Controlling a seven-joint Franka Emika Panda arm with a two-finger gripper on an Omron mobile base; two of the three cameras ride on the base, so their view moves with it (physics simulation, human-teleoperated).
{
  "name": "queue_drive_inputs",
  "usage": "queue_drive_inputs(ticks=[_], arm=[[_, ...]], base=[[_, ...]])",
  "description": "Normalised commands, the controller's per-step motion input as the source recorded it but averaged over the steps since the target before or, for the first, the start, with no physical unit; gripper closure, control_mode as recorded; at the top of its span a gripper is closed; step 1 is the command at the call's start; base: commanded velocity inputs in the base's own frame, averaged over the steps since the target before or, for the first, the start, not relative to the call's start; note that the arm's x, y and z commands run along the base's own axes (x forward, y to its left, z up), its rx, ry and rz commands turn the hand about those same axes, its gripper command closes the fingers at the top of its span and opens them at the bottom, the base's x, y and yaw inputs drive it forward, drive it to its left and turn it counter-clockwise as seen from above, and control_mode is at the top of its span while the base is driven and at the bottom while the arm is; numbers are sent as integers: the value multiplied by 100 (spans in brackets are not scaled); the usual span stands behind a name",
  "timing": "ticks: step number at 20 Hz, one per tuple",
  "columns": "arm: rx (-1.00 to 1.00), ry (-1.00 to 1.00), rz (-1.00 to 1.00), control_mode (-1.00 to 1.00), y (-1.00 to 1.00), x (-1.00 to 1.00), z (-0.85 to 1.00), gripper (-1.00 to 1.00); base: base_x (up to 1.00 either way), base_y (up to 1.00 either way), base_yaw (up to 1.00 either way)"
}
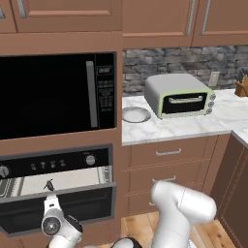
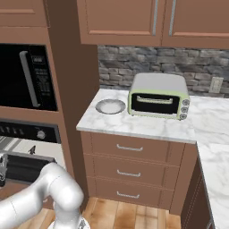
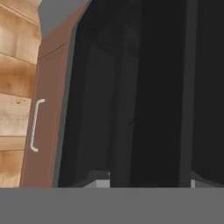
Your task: Take the fish from the oven and place it on the plate on the counter.
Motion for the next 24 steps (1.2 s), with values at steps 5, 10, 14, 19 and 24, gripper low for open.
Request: queue_drive_inputs(ticks=[5, 10, 14, 19, 24], arm=[[-5, 6, 10, -100, 0, -100, -100, 100], [-4, 11, 8, -100, 0, -100, -95, 100], [-4, 15, 7, -100, 0, -100, -89, 100], [-4, 18, 6, -100, 0, -98, -85, 100], [-5, 23, 2, -100, 1, -99, -79, 100]], base=[[0, 0, 0], [0, 0, 0], [0, 0, 0], [0, 0, 0], [0, 0, 0]])
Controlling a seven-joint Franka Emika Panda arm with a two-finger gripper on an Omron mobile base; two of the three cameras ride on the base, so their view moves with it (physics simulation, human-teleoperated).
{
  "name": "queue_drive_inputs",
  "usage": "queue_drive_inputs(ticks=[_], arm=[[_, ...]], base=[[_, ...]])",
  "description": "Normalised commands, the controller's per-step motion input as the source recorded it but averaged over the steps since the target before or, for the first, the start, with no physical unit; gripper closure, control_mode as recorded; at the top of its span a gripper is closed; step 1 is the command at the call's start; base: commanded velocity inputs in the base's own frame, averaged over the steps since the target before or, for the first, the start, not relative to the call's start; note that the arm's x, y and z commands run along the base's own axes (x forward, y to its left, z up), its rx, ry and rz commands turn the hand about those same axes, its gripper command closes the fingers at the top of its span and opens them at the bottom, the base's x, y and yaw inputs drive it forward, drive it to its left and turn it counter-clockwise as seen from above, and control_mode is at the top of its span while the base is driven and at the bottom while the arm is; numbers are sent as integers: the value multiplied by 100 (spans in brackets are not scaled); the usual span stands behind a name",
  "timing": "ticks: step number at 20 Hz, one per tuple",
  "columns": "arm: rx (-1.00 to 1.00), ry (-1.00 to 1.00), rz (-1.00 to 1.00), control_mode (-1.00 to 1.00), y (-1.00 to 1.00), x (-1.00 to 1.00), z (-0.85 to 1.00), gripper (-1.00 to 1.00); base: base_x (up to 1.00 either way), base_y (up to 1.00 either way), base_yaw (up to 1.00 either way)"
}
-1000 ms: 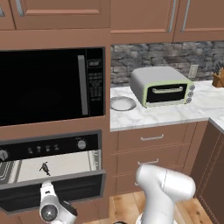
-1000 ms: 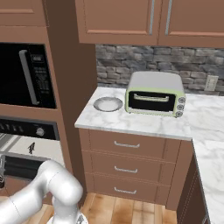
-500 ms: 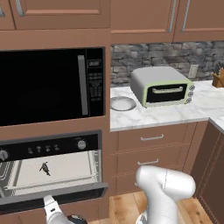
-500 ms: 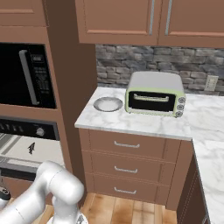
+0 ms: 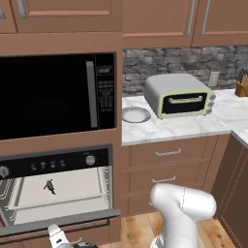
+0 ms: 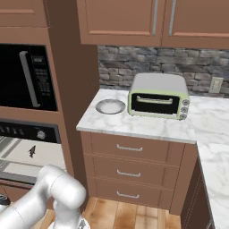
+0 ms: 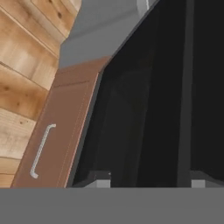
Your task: Take the fish from the oven and place it on the plate on the counter.
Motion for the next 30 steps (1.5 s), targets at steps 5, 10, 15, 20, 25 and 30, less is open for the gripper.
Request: queue_drive_inputs(ticks=[5, 10, 15, 20, 25, 30], arm=[[-6, 27, -4, -100, 31, -92, -98, 100], [-4, 29, -13, -100, 43, -84, -97, 100], [-1, 7, -15, -100, 25, -99, -100, 100], [0, -19, -11, -100, 1, -74, -100, 100], [0, -15, -4, -100, 10, -83, -29, 100], [0, -11, 0, -100, 9, -63, 52, 100]], base=[[0, 0, 0], [0, 0, 0], [0, 0, 0], [0, 0, 0], [0, 0, 0], [0, 0, 0]])
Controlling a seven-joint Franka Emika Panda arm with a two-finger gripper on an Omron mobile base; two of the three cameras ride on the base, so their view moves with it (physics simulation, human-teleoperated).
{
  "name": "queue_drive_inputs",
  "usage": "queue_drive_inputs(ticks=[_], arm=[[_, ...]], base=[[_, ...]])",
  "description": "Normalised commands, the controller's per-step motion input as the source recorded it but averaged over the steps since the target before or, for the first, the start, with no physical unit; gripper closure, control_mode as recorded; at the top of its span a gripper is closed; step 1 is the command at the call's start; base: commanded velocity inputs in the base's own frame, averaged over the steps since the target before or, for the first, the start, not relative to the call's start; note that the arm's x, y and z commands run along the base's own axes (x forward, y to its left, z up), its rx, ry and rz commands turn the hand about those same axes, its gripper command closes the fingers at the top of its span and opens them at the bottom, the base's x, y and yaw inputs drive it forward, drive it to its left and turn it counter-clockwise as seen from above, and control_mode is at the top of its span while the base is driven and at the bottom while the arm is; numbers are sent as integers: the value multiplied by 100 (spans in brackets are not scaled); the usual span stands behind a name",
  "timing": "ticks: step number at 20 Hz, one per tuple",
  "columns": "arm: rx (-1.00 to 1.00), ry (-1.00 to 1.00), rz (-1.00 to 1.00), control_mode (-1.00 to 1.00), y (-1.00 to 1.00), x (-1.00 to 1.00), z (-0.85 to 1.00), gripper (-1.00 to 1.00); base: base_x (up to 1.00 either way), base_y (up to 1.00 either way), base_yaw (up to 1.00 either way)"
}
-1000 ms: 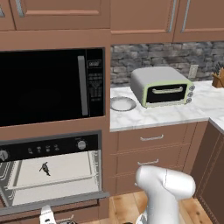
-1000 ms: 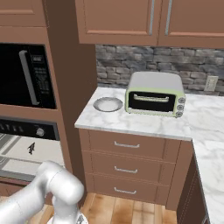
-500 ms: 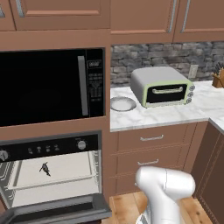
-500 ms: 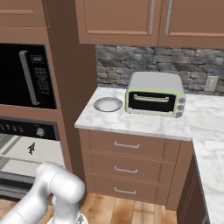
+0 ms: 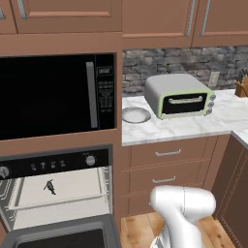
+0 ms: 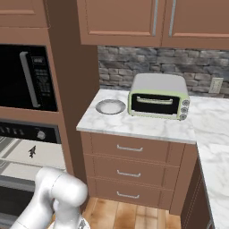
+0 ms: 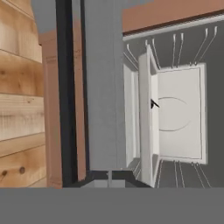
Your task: Take the fish from the oven and place it on the plate on the counter.
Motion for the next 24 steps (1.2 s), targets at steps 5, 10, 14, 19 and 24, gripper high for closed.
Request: queue_drive_inputs(ticks=[5, 10, 14, 19, 24], arm=[[0, -18, 0, -100, 6, -60, 74, 100], [0, -20, 0, -100, 9, -66, 82, 100], [0, -9, 0, -100, 0, -27, 100, 100], [0, 2, 0, -100, 4, 30, 59, 100], [0, 17, 0, -100, 8, 62, 22, 100]], base=[[0, 0, 0], [0, 0, 0], [0, 0, 0], [0, 0, 0], [0, 0, 0]])
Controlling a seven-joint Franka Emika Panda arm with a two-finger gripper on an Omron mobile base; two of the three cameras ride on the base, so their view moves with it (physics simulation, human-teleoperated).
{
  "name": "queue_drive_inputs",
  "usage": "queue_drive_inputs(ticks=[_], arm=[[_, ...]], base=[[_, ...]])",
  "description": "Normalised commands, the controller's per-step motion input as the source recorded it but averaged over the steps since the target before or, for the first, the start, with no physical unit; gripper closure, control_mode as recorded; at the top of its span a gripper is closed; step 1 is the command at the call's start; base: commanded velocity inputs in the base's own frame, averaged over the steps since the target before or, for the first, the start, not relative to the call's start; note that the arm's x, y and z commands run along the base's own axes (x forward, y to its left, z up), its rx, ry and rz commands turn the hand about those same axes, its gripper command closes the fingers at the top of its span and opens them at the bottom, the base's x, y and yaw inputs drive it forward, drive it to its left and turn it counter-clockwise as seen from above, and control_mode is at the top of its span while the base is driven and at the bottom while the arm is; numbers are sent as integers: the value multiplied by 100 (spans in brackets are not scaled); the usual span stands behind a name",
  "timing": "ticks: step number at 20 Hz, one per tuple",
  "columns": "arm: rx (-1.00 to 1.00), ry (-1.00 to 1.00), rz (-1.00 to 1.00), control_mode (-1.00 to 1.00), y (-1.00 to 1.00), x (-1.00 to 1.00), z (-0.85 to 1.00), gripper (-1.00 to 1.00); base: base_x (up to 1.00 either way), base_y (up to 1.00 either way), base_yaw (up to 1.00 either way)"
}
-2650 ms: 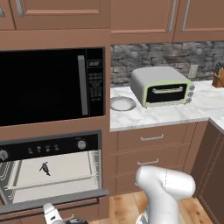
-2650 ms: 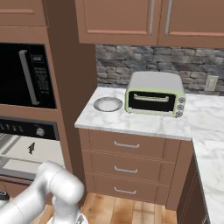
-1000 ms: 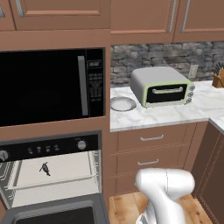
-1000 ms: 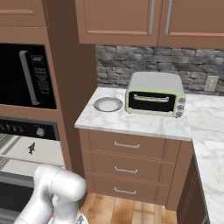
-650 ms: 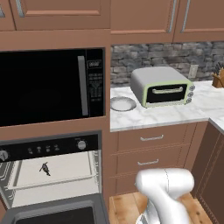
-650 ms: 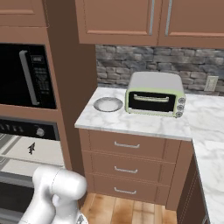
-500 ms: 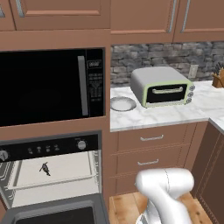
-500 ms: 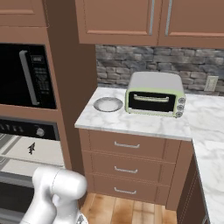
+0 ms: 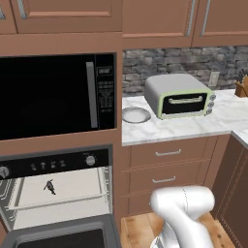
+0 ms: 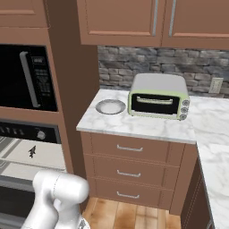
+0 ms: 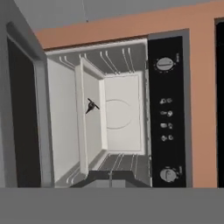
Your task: Take the fish from the oven and place it on the plate on the counter.
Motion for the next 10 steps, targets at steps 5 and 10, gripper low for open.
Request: queue_drive_inputs(ticks=[5, 10], arm=[[-3, 36, 0, -100, 22, 88, 1, 100], [-1, 26, 0, -100, 22, 76, 7, 100]], base=[[0, 0, 0], [0, 0, 0]])
